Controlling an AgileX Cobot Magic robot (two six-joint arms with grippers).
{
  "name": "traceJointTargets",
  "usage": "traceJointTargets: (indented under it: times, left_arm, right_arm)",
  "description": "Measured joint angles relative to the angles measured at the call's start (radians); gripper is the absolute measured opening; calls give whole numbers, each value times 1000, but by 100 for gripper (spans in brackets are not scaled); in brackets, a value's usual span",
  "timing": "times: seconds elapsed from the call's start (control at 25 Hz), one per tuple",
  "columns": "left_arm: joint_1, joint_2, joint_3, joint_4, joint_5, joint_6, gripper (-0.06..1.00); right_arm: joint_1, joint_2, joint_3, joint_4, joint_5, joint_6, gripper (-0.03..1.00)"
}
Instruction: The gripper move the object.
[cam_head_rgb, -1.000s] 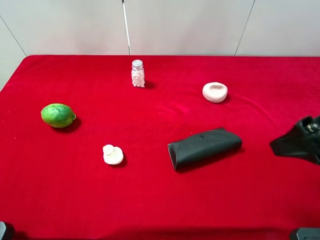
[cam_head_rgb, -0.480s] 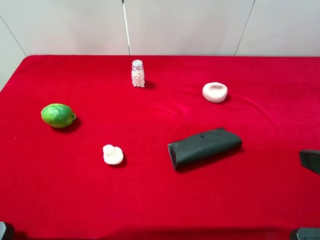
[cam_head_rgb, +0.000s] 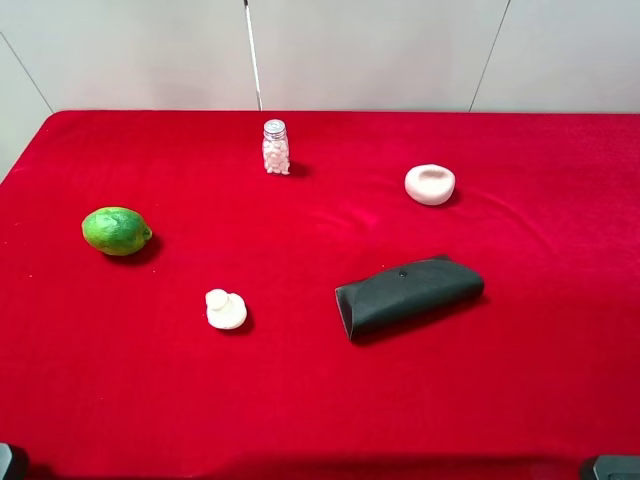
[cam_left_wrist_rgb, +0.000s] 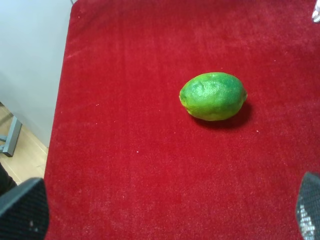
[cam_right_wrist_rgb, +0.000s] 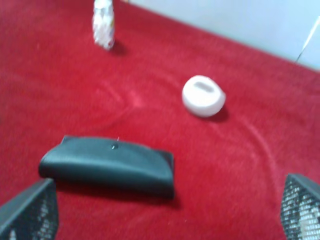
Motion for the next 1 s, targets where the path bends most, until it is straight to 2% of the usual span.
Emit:
traceJointTargets:
  times: [0.64, 1.0]
  left_arm:
    - [0, 0, 0, 0, 0, 0, 97]
    - [0, 0, 0, 0, 0, 0, 97]
  right_arm:
    - [-214, -24, 1, -7, 1, 4, 69]
    - [-229, -24, 1, -16, 1, 26, 69]
